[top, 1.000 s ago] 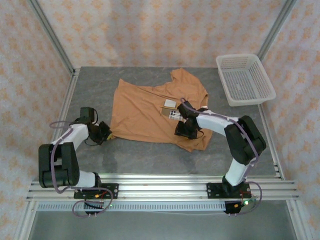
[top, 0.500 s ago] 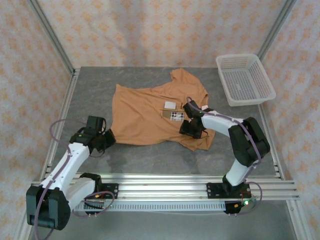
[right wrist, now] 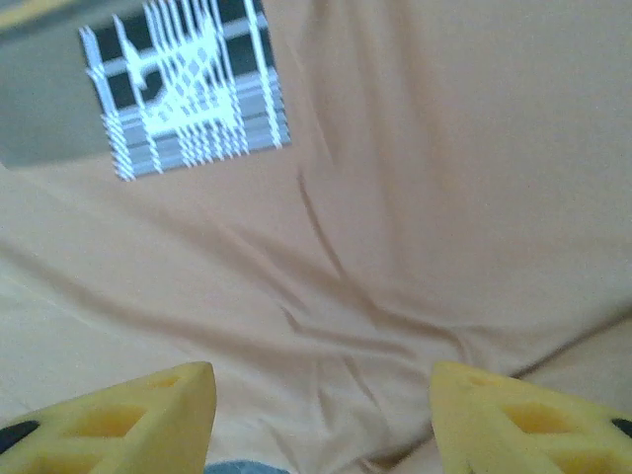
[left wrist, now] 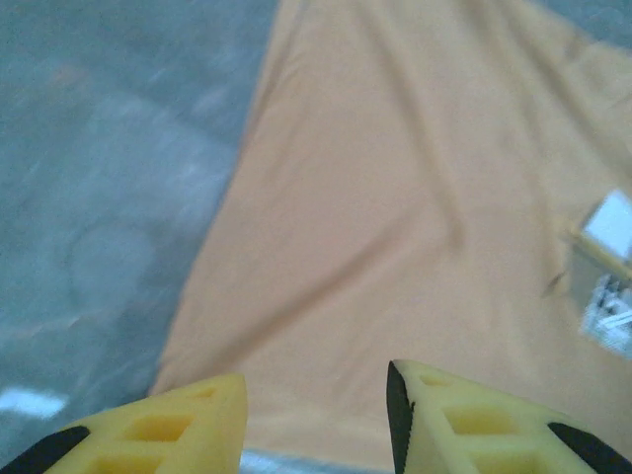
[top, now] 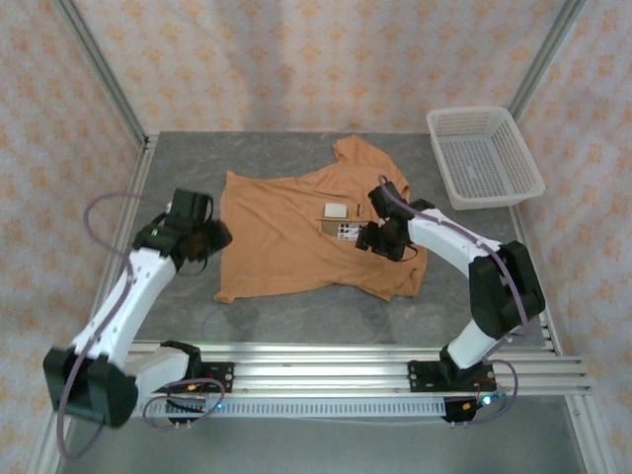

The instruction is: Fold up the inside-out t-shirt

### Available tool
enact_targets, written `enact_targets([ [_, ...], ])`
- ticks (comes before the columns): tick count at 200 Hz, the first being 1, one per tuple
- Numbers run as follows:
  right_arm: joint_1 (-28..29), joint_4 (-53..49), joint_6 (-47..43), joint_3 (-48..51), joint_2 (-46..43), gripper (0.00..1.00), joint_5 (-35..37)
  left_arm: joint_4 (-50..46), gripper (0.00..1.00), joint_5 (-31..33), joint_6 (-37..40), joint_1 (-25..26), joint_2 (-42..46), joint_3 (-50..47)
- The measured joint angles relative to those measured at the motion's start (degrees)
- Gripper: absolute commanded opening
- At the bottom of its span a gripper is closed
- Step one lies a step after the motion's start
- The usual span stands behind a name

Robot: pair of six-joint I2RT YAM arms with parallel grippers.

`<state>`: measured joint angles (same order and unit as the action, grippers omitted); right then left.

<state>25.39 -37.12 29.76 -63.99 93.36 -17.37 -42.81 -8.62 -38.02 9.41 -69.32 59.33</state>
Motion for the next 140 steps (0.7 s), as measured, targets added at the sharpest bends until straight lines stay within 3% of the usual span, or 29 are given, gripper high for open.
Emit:
enact_targets([
  [66,-5.7,1.97,-0.07,-18.62,19.87,0.6,2.23,4.94,0.38,-2.78,4.04,-0.66,-48.11,33.38],
  [98,-6.23,1.75,-0.44,-29.2,28.5,0.6,2.8,2.89,0.38,-5.16,4.02,-4.76,-61.2,43.76],
  [140,-6.6,-0.55,-0.66,-46.03,40.39,0.6,1.95,-0.26,0.38,-7.78,4.0,-9.4,-71.01,60.17],
])
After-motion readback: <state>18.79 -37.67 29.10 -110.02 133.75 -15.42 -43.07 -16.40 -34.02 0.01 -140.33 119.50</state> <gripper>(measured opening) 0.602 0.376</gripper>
